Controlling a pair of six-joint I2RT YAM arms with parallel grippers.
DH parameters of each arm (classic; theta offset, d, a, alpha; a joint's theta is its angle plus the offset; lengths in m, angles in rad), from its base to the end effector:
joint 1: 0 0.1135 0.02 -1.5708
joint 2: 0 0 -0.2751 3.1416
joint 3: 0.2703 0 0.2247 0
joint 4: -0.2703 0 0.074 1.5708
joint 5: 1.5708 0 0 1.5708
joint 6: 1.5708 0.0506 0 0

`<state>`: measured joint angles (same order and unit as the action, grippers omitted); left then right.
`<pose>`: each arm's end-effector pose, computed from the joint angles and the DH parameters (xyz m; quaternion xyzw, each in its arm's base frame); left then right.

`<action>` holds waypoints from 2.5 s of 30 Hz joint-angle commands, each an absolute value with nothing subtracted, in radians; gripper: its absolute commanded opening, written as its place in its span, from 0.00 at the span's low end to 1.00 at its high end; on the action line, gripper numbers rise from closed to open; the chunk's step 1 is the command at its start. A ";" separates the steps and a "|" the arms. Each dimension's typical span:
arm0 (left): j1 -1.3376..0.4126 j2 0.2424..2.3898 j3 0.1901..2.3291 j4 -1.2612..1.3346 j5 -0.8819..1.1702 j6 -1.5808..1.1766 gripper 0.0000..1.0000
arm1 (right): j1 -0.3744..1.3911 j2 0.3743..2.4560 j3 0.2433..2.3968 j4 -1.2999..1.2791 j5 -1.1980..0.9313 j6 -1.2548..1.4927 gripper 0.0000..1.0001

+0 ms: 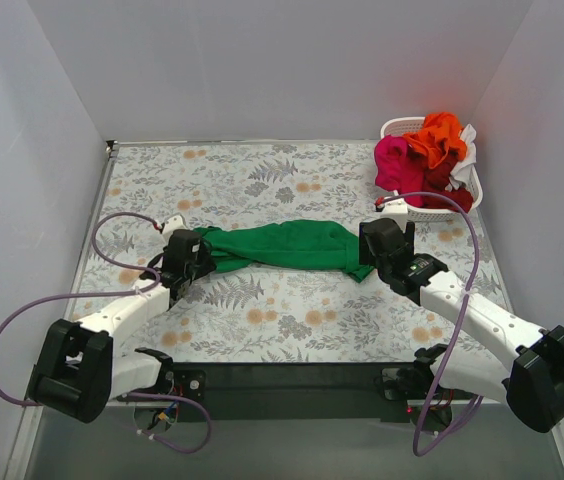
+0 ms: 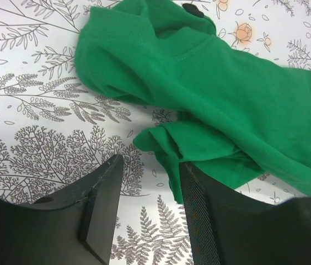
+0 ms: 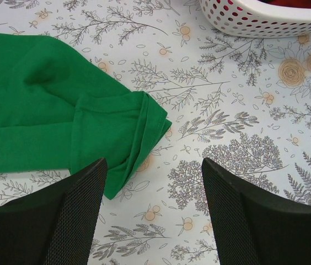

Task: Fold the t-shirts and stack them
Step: Flatten the tshirt out

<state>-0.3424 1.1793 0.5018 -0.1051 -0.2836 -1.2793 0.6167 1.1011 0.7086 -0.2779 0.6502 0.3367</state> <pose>0.2009 -0.0566 0.1924 -0.4611 0.7911 -0.1856 0.3564 0.1874 0.0953 0.2604 0.0186 0.8642 -0.0663 0.4983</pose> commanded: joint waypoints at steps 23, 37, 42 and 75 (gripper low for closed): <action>-0.307 1.290 0.549 -0.021 -0.328 -1.223 0.28 | 0.614 1.091 0.706 -0.238 0.646 0.324 0.64; -0.305 1.338 0.558 -0.011 -0.322 -1.224 0.00 | 0.614 1.089 0.703 -0.236 0.644 0.324 0.64; -0.304 1.347 0.560 -0.020 -0.334 -1.226 0.00 | 0.614 1.091 0.701 -0.236 0.641 0.322 0.64; -0.235 1.325 0.512 0.090 -0.120 -1.266 0.35 | 0.614 1.124 0.704 -0.213 0.609 0.310 0.64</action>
<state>-0.2398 1.3273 0.5037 0.0593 -0.1745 -1.2541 0.6163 1.1370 0.7082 -0.2558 0.6022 0.3115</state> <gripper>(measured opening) 0.352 0.644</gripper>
